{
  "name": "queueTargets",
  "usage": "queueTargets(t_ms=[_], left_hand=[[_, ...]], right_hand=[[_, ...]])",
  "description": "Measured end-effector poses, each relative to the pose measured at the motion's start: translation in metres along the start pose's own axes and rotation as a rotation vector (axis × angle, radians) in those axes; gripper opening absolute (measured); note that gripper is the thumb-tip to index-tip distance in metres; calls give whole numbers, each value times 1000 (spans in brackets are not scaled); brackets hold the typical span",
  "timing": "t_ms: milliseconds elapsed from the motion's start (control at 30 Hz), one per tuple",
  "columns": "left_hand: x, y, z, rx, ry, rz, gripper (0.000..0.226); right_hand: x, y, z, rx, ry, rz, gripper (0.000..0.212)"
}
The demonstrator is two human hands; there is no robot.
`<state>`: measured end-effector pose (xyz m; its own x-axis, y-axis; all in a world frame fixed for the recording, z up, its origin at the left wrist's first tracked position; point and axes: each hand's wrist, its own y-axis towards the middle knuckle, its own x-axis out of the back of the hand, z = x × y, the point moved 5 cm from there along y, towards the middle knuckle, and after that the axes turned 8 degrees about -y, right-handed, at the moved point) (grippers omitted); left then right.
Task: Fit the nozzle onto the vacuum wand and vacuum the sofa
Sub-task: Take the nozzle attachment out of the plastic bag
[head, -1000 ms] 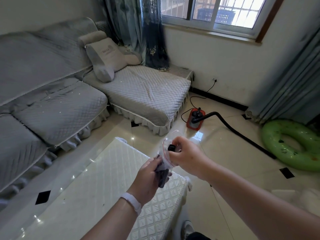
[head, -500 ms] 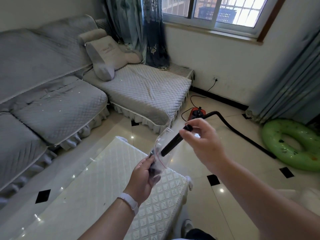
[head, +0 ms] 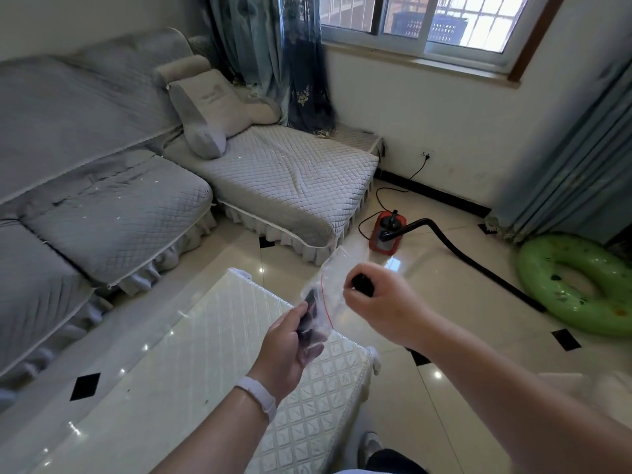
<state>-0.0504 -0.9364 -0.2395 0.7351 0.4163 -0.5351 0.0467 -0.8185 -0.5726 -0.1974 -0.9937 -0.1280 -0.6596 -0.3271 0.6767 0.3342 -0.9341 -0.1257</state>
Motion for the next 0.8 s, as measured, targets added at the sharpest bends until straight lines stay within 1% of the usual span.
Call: queueTargets(t_ms=[33, 100, 167, 233, 300, 367, 400, 467, 533, 600, 633, 733, 800], left_hand=[[-3, -1, 0, 2, 5, 12, 28], [-7, -4, 1, 0, 20, 20, 27], [-9, -7, 1, -6, 42, 8, 21], [-8, -8, 2, -15, 53, -20, 19], [-7, -7, 2, -20, 40, -30, 22], [-5, -6, 0, -27, 3, -27, 29], [-5, -6, 0, -32, -5, -32, 29], [-3, -7, -1, -43, -5, -53, 22], [-5, -9, -3, -55, -18, -71, 14], [-4, -8, -5, -76, -36, -106, 11], [-4, -7, -5, -86, -45, -127, 10], [-5, -6, -6, -105, -86, -142, 12], [-7, -5, -5, -111, -98, -122, 15]], right_hand=[[-5, 1, -1, -2, -48, 26, 11], [-12, 2, -1, 1, -120, 41, 7], [-15, 2, 0, 20, -170, 8, 12], [-16, 3, 2, 29, -216, -20, 17], [-17, 4, 2, 11, -294, 17, 18], [-18, 5, 1, -3, -340, 63, 13], [-19, 5, 0, -6, -344, 71, 10], [-19, 5, -3, 3, -338, 61, 9], [-22, 5, -6, 43, -322, 57, 20], [-28, 4, -8, 89, -288, 96, 33], [-31, 4, -8, 115, -272, 115, 36], [-39, 4, -13, 135, -269, 157, 33], [-40, 6, -20, 86, -257, 147, 28]])
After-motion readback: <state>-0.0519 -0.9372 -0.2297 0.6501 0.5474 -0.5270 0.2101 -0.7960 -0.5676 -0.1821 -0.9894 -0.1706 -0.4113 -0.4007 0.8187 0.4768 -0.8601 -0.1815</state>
